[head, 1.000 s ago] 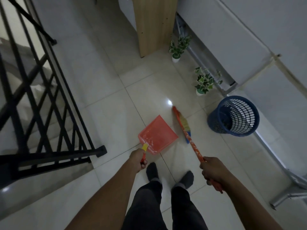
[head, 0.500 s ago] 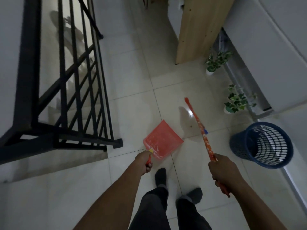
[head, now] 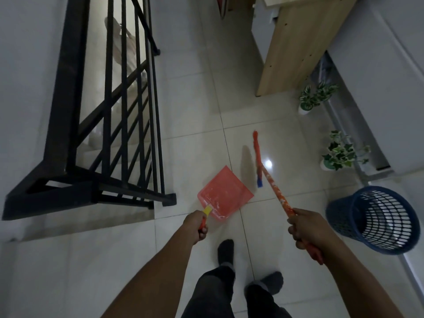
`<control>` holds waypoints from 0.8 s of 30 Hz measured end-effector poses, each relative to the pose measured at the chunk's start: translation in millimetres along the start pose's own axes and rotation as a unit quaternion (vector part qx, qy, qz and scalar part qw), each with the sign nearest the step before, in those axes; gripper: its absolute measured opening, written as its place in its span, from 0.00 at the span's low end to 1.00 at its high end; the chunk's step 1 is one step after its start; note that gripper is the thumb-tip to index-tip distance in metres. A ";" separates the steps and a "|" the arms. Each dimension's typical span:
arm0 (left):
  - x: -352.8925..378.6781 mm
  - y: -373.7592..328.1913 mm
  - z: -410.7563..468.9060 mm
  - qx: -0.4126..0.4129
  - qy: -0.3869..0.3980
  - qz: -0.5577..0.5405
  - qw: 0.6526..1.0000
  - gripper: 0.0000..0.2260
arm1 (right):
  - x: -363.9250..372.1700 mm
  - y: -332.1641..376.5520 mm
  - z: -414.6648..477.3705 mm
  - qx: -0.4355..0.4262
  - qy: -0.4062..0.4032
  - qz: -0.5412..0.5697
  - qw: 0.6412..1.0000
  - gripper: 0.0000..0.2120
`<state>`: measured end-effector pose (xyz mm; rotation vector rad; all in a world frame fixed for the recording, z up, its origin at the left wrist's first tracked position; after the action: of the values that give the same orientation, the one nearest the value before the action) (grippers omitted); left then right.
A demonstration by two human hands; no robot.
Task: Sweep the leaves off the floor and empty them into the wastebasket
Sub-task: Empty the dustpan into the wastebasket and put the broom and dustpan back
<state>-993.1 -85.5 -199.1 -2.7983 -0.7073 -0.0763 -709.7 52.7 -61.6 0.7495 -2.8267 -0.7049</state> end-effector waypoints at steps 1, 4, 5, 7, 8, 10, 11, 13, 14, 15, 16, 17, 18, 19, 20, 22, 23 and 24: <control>-1.9 -1.3 1.0 0.001 -0.003 -0.002 1.000 0.05 | 2.6 1.7 1.8 -0.004 0.008 0.005 1.000 0.10; -10.1 -5.6 2.5 0.005 -0.014 -0.012 1.000 0.06 | 11.8 9.9 9.1 -0.012 0.032 0.024 0.999 0.11; -13.7 -6.4 2.4 0.006 -0.018 -0.017 1.000 0.05 | 15.5 13.1 12.2 -0.014 0.042 0.035 0.998 0.11; -22.8 -8.0 2.0 0.006 -0.024 -0.027 0.999 0.04 | 24.1 21.5 18.8 -0.024 0.063 0.064 0.996 0.12; -28.2 -8.8 1.8 0.007 -0.028 -0.031 0.999 0.04 | 28.0 26.0 22.7 -0.030 0.072 0.087 0.993 0.11; -39.8 -10.3 1.2 0.008 -0.036 -0.035 0.999 0.04 | 34.8 32.2 33.5 -0.032 0.093 0.150 0.984 0.11; -45.4 -10.4 0.5 0.008 -0.040 -0.037 0.999 0.04 | 38.3 33.5 40.5 -0.026 0.106 0.189 0.976 0.10; -54.7 -8.4 -1.0 0.008 -0.044 -0.041 0.998 0.04 | 45.1 32.4 54.1 -0.006 0.134 0.258 0.957 0.12; -58.5 -6.8 -1.7 0.008 -0.046 -0.044 0.998 0.04 | 47.3 30.5 60.4 0.006 0.144 0.285 0.948 0.13; -61.8 -5.1 -1.9 0.009 -0.048 -0.048 0.998 0.03 | 48.0 27.3 66.3 0.018 0.149 0.308 0.939 0.13; -65.1 -3.9 -1.9 0.010 -0.051 -0.051 0.997 0.04 | 47.5 23.5 71.4 0.027 0.151 0.325 0.933 0.13; -67.4 -3.8 -2.1 0.013 -0.053 -0.053 0.997 0.05 | 45.5 18.9 74.9 0.034 0.147 0.336 0.930 0.13; -70.2 -4.3 -1.8 0.017 -0.056 -0.053 0.997 0.05 | 42.8 13.6 77.1 0.041 0.139 0.341 0.929 0.13; -73.2 -4.8 -1.2 0.018 -0.059 -0.054 0.997 0.05 | 40.0 8.1 78.2 0.048 0.128 0.341 0.930 0.13; -75.2 -5.1 -0.5 0.018 -0.062 -0.054 0.996 0.05 | 36.3 2.5 77.9 0.053 0.116 0.337 0.933 0.12; -76.5 -4.8 0.7 0.015 -0.062 -0.056 0.996 0.04 | 28.3 -5.8 73.4 0.059 0.090 0.319 0.942 0.10; -76.0 -5.0 2.0 0.015 -0.060 -0.056 0.997 0.04 | 24.6 -7.6 70.0 0.059 0.080 0.311 0.945 0.09; -75.0 -5.2 3.5 0.016 -0.058 -0.056 0.997 0.04 | 21.3 -8.2 66.2 0.059 0.074 0.309 0.946 0.08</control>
<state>-1061.6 -114.6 -209.7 -2.7497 -0.8835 0.0766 -740.6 62.7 -123.7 -0.0924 -2.7334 -0.3577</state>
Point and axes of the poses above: each hand's wrist, its own z-axis towards the middle knuckle, its own x-axis out of the palm, y = z × x, the point moved 8 cm from there along z, towards the middle knuckle, and after that the axes turned 13 degrees about y, right-handed, at the moved point
